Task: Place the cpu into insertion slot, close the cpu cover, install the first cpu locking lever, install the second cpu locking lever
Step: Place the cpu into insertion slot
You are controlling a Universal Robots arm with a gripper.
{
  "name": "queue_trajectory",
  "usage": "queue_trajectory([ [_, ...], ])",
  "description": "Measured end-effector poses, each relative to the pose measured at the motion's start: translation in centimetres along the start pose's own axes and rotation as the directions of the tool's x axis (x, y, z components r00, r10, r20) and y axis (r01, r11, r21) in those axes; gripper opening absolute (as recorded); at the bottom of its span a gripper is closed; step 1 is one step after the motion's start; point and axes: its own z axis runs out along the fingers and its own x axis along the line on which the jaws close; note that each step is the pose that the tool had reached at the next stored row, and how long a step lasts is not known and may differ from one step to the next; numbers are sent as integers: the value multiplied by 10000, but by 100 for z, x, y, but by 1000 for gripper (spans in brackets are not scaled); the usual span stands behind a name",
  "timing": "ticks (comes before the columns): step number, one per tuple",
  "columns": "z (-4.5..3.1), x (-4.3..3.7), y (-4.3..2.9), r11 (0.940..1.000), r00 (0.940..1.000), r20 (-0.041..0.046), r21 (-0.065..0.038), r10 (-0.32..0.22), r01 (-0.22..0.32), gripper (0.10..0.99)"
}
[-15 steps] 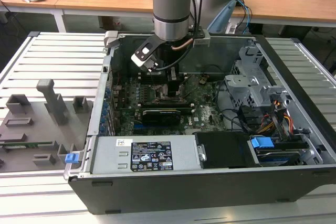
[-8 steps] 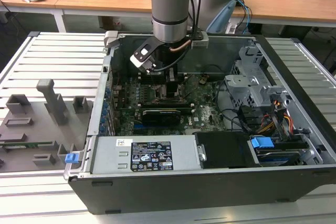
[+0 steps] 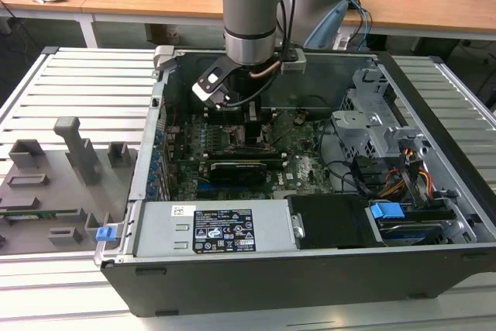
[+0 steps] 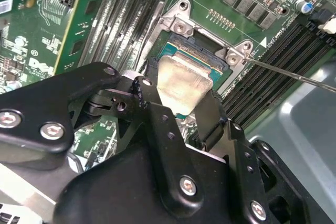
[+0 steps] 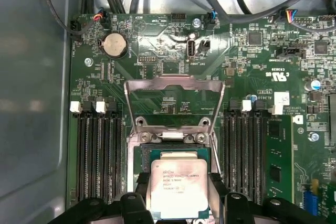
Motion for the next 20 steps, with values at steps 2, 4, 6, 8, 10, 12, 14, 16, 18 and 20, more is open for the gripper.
queue_trajectory([
  [2,23,12,-4,10000,10000,9,1,-1,1,522],
  [4,33,11,-8,10000,10000,11,2,1,-1,522],
  [6,38,11,-8,10000,10000,11,2,2,-2,522],
  [8,41,11,-8,10000,10000,12,3,2,-2,522],
  [10,44,11,-9,10000,10000,11,3,7,-7,522],
  [12,49,12,-9,10000,10000,10,1,24,-24,522],
  [14,54,12,-9,10000,10000,12,1,32,-32,522],
  [16,59,12,-9,10000,10000,12,1,32,-32,522],
  [18,66,12,-10,10000,10000,11,1,32,-32,522],
  [20,76,11,-11,10000,10000,12,3,32,-32,522],
])
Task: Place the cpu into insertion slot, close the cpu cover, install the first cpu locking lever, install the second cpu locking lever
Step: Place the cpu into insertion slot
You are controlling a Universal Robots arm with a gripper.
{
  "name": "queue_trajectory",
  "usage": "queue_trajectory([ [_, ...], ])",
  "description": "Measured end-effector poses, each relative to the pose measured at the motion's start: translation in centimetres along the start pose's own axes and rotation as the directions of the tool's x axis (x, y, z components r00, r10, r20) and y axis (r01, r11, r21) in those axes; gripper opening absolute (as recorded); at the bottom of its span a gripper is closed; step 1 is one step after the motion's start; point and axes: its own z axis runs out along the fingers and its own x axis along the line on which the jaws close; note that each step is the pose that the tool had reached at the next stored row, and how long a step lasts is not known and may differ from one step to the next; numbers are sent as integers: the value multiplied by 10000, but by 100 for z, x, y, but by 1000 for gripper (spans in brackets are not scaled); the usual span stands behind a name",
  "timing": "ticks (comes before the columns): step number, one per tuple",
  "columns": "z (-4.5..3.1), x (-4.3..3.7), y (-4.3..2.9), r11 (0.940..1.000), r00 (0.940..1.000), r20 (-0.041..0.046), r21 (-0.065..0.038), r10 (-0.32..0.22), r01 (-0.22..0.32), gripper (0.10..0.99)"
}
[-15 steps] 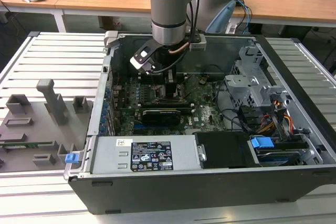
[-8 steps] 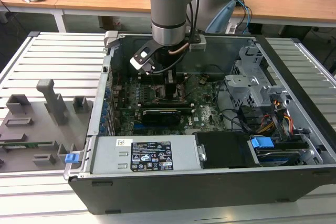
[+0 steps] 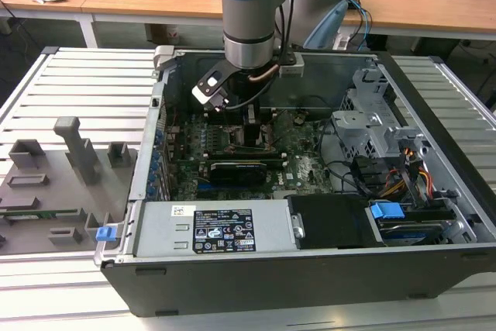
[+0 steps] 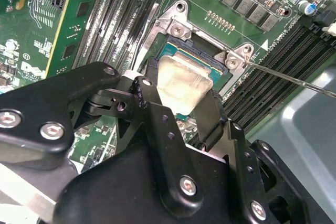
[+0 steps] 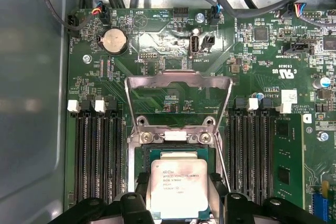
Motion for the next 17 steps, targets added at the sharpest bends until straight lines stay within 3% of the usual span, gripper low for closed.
queue_trajectory([
  [10,14,0,-1,10000,10000,0,1,0,0,522],
  [12,14,0,-1,10000,10000,0,1,0,0,533],
  [13,14,0,-1,10000,10000,0,2,0,0,600],
  [17,16,21,-1,10000,10000,0,1,1,-1,600],
])
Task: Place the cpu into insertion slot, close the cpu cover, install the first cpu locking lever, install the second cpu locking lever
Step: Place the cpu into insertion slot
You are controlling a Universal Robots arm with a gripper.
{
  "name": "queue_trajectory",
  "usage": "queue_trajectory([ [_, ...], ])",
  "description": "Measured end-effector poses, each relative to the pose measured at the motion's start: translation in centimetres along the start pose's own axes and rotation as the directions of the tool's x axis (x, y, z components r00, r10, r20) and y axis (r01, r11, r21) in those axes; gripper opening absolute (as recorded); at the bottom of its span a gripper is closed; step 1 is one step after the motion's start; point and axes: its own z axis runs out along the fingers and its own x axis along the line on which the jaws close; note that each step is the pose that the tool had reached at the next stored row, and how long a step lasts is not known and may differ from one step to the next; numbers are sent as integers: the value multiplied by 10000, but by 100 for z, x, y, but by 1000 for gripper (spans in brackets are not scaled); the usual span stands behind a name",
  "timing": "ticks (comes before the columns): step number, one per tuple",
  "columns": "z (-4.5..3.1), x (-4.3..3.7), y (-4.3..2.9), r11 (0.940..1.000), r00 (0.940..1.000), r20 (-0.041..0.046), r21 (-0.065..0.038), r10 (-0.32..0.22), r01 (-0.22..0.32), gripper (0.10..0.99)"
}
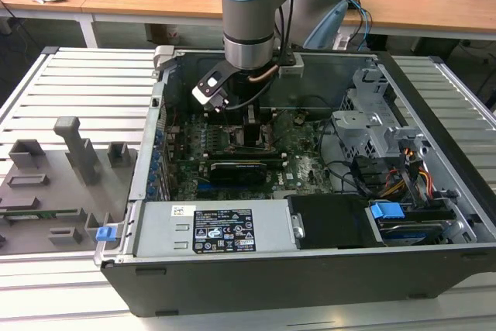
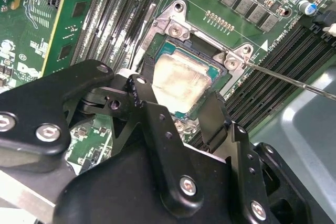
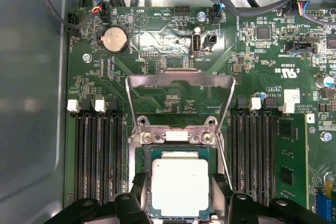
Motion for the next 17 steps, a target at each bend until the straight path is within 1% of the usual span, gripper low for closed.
queue_trajectory([
  [17,15,33,0,10000,10000,-11,1,3,-3,600],
])
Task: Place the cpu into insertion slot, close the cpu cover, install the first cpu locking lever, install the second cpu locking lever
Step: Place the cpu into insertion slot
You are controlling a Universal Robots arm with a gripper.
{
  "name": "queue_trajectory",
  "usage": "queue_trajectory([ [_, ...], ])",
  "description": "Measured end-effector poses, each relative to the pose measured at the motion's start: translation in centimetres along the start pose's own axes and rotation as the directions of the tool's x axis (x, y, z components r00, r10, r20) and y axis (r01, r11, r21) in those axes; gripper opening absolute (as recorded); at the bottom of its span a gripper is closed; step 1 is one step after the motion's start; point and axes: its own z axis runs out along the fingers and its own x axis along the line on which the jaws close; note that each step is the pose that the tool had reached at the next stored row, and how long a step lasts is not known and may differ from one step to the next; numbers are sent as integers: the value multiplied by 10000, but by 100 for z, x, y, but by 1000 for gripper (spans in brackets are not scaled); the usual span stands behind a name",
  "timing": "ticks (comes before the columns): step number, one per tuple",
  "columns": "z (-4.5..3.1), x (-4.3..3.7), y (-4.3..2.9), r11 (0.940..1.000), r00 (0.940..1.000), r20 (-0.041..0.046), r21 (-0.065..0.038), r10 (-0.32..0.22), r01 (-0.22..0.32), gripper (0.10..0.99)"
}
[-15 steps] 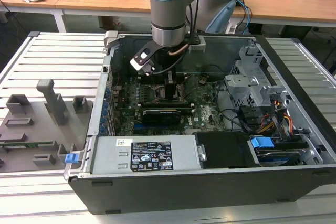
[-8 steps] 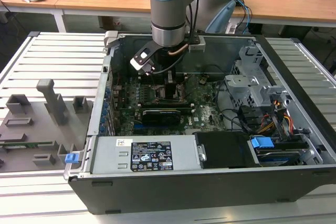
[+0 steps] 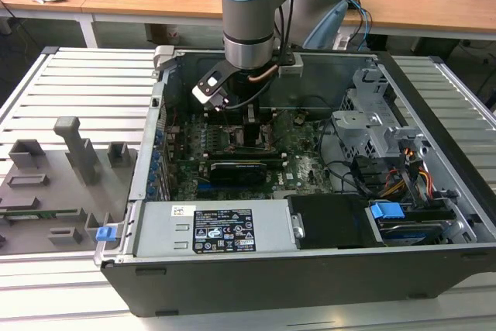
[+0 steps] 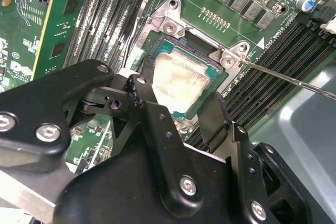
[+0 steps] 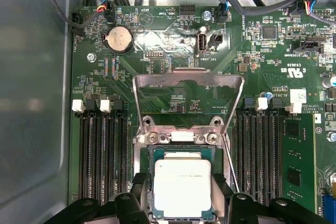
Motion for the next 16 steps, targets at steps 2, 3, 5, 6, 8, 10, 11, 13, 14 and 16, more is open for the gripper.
queue_trajectory([
  [2,-8,0,1,10000,10000,1,1,-2,2,600],
  [3,-23,0,2,10000,10000,0,0,-1,1,600],
  [5,-73,0,7,10000,10000,0,0,-3,3,600],
  [6,-78,-6,10,10000,10000,-2,10,-4,4,600],
  [8,-87,-17,19,10000,10000,0,43,-1,1,518],
  [10,-93,-20,59,9999,10000,-1,147,-2,2,396],
  [11,-100,-21,81,9997,10000,2,225,0,0,333],
  [13,-114,-21,91,9996,10000,3,270,0,0,275],
  [14,-134,-20,94,9996,10000,3,282,0,-1,216],
  [16,-152,-20,95,9996,10000,3,286,2,-2,153],
])
